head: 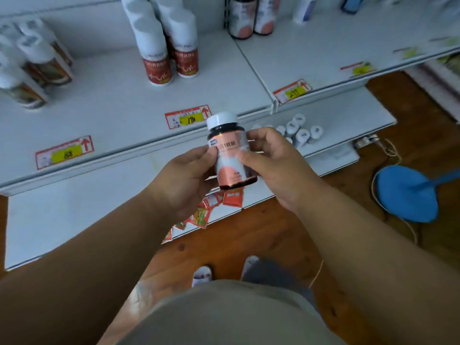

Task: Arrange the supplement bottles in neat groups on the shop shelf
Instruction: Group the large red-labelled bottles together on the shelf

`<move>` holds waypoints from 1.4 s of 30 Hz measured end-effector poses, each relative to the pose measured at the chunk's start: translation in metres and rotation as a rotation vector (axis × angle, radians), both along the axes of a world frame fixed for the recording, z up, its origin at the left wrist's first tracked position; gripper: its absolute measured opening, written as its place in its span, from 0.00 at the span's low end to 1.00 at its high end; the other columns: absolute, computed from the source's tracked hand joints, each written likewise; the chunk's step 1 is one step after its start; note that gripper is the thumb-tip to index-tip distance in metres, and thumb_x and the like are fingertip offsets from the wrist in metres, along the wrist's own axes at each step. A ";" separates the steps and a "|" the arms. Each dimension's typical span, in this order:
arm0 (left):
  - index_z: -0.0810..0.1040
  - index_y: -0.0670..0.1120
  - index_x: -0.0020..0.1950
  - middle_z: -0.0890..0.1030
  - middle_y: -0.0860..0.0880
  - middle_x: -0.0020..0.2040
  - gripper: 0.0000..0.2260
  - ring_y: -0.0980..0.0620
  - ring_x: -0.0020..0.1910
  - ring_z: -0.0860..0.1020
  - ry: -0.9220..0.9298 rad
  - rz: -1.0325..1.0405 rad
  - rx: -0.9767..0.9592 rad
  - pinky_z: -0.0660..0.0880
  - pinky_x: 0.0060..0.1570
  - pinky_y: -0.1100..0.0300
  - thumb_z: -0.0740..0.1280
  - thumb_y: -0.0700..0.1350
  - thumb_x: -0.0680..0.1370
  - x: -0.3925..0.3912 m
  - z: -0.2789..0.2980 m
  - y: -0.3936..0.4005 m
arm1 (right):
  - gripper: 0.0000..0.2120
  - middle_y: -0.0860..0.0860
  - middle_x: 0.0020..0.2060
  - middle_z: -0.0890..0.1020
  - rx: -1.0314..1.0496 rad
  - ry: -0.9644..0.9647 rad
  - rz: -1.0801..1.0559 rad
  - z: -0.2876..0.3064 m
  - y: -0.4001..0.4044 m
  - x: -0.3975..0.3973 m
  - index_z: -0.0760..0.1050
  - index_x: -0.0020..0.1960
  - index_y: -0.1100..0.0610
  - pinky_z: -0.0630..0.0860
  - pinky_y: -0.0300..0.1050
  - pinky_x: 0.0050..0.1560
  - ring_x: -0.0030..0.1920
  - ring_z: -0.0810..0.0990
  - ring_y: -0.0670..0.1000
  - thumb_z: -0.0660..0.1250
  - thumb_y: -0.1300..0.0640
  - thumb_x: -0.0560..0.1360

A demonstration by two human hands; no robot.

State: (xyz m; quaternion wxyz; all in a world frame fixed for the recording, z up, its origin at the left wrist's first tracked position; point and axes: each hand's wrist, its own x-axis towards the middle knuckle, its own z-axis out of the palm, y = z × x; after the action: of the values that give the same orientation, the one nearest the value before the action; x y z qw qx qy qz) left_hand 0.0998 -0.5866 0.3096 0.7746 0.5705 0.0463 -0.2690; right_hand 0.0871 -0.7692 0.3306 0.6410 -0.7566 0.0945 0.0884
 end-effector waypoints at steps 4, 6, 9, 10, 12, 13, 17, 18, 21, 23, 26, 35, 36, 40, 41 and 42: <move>0.76 0.42 0.64 0.83 0.43 0.57 0.14 0.46 0.56 0.83 -0.086 0.027 0.147 0.78 0.58 0.51 0.59 0.47 0.83 0.015 0.030 -0.008 | 0.17 0.47 0.55 0.83 -0.005 -0.018 0.054 0.025 -0.008 0.014 0.72 0.61 0.48 0.81 0.43 0.49 0.52 0.83 0.46 0.72 0.58 0.76; 0.76 0.44 0.61 0.84 0.44 0.55 0.10 0.48 0.52 0.84 -0.130 0.079 0.225 0.81 0.53 0.53 0.60 0.46 0.83 0.030 0.041 -0.017 | 0.19 0.46 0.55 0.82 -0.030 -0.040 0.066 0.036 -0.017 0.029 0.71 0.62 0.48 0.82 0.44 0.50 0.51 0.83 0.44 0.73 0.57 0.74; 0.77 0.46 0.60 0.84 0.46 0.54 0.08 0.47 0.52 0.84 -0.194 0.096 0.256 0.79 0.58 0.48 0.63 0.44 0.82 0.062 0.052 -0.036 | 0.20 0.45 0.55 0.83 -0.107 -0.098 0.090 0.049 -0.039 0.065 0.72 0.61 0.46 0.82 0.49 0.53 0.52 0.83 0.45 0.75 0.54 0.72; 0.76 0.46 0.61 0.85 0.46 0.54 0.09 0.47 0.53 0.84 -0.212 0.075 0.246 0.79 0.59 0.47 0.64 0.43 0.82 0.074 0.054 -0.043 | 0.21 0.44 0.54 0.83 -0.152 -0.103 0.103 0.052 -0.048 0.080 0.73 0.61 0.45 0.82 0.51 0.54 0.52 0.83 0.45 0.76 0.53 0.71; 0.75 0.48 0.63 0.85 0.48 0.54 0.13 0.47 0.53 0.84 -0.279 0.016 0.245 0.78 0.58 0.48 0.68 0.39 0.79 0.101 0.058 -0.058 | 0.23 0.44 0.53 0.83 -0.196 -0.135 0.130 0.058 -0.067 0.112 0.74 0.60 0.44 0.81 0.54 0.55 0.51 0.83 0.45 0.77 0.50 0.68; 0.74 0.49 0.64 0.85 0.49 0.54 0.17 0.49 0.53 0.83 -0.327 0.008 0.279 0.79 0.57 0.51 0.71 0.38 0.77 0.115 0.060 -0.067 | 0.24 0.44 0.53 0.84 -0.198 -0.162 0.148 0.059 -0.077 0.129 0.74 0.60 0.43 0.80 0.54 0.56 0.52 0.83 0.45 0.78 0.48 0.66; 0.72 0.53 0.60 0.83 0.57 0.51 0.24 0.60 0.51 0.82 -0.421 0.185 0.494 0.79 0.48 0.64 0.78 0.41 0.70 0.163 0.059 -0.109 | 0.25 0.42 0.56 0.81 -0.309 -0.249 0.277 0.066 -0.107 0.193 0.71 0.61 0.43 0.76 0.45 0.59 0.57 0.79 0.41 0.78 0.51 0.68; 0.72 0.53 0.60 0.83 0.57 0.51 0.24 0.60 0.50 0.82 -0.446 0.237 0.538 0.79 0.49 0.62 0.79 0.43 0.69 0.174 0.055 -0.119 | 0.26 0.41 0.57 0.81 -0.347 -0.268 0.308 0.067 -0.114 0.207 0.70 0.62 0.42 0.76 0.45 0.59 0.57 0.79 0.41 0.78 0.51 0.69; 0.71 0.54 0.62 0.81 0.56 0.54 0.23 0.56 0.54 0.80 -0.504 0.323 0.678 0.80 0.53 0.55 0.77 0.49 0.71 0.207 0.040 -0.146 | 0.28 0.43 0.58 0.81 -0.446 -0.329 0.370 0.059 -0.129 0.250 0.70 0.66 0.46 0.76 0.50 0.60 0.58 0.79 0.44 0.77 0.49 0.69; 0.70 0.54 0.64 0.80 0.53 0.57 0.24 0.52 0.55 0.80 -0.515 0.370 0.778 0.79 0.55 0.50 0.75 0.51 0.72 0.228 0.029 -0.157 | 0.27 0.45 0.58 0.80 -0.476 -0.353 0.400 0.050 -0.135 0.275 0.70 0.67 0.49 0.76 0.48 0.60 0.58 0.79 0.46 0.76 0.50 0.71; 0.69 0.53 0.65 0.78 0.50 0.60 0.26 0.50 0.56 0.79 -0.485 0.435 0.880 0.79 0.56 0.48 0.75 0.49 0.71 0.246 0.018 -0.166 | 0.25 0.46 0.57 0.80 -0.472 -0.379 0.421 0.037 -0.132 0.299 0.71 0.65 0.51 0.73 0.44 0.55 0.55 0.79 0.45 0.76 0.52 0.71; 0.69 0.53 0.69 0.76 0.51 0.59 0.26 0.53 0.54 0.78 -0.460 0.413 0.873 0.75 0.50 0.58 0.73 0.46 0.73 0.271 0.023 -0.161 | 0.21 0.50 0.56 0.82 -0.505 -0.418 0.266 0.024 -0.114 0.312 0.71 0.62 0.52 0.77 0.51 0.54 0.56 0.81 0.53 0.73 0.51 0.73; 0.68 0.52 0.70 0.76 0.50 0.60 0.28 0.51 0.55 0.78 -0.460 0.392 0.881 0.76 0.53 0.56 0.74 0.45 0.72 0.271 0.023 -0.159 | 0.22 0.50 0.57 0.82 -0.510 -0.436 0.254 0.027 -0.113 0.309 0.71 0.64 0.51 0.77 0.50 0.54 0.57 0.81 0.52 0.73 0.49 0.73; 0.65 0.48 0.74 0.75 0.47 0.64 0.31 0.51 0.58 0.76 -0.479 0.369 0.955 0.72 0.55 0.59 0.74 0.45 0.73 0.249 0.031 -0.146 | 0.20 0.45 0.51 0.80 -0.491 -0.429 0.140 0.038 -0.109 0.285 0.72 0.60 0.51 0.72 0.36 0.46 0.52 0.80 0.48 0.75 0.51 0.72; 0.65 0.48 0.73 0.75 0.47 0.63 0.30 0.53 0.55 0.75 -0.510 0.350 0.962 0.71 0.54 0.60 0.74 0.45 0.74 0.237 0.035 -0.141 | 0.18 0.45 0.49 0.78 -0.498 -0.399 0.096 0.039 -0.108 0.274 0.72 0.58 0.51 0.71 0.38 0.45 0.51 0.80 0.48 0.75 0.52 0.72; 0.66 0.48 0.73 0.75 0.48 0.62 0.29 0.54 0.52 0.75 -0.545 0.313 0.966 0.72 0.52 0.60 0.73 0.46 0.74 0.225 0.038 -0.136 | 0.18 0.46 0.49 0.78 -0.514 -0.369 0.053 0.040 -0.106 0.263 0.71 0.57 0.52 0.71 0.41 0.45 0.51 0.79 0.50 0.75 0.52 0.72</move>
State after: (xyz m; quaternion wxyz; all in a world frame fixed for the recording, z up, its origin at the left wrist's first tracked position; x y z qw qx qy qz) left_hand 0.3247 -0.7230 0.3477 0.4407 0.8946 0.0463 0.0572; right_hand 0.3502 -0.8753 0.3709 0.4324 -0.8993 -0.0238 -0.0604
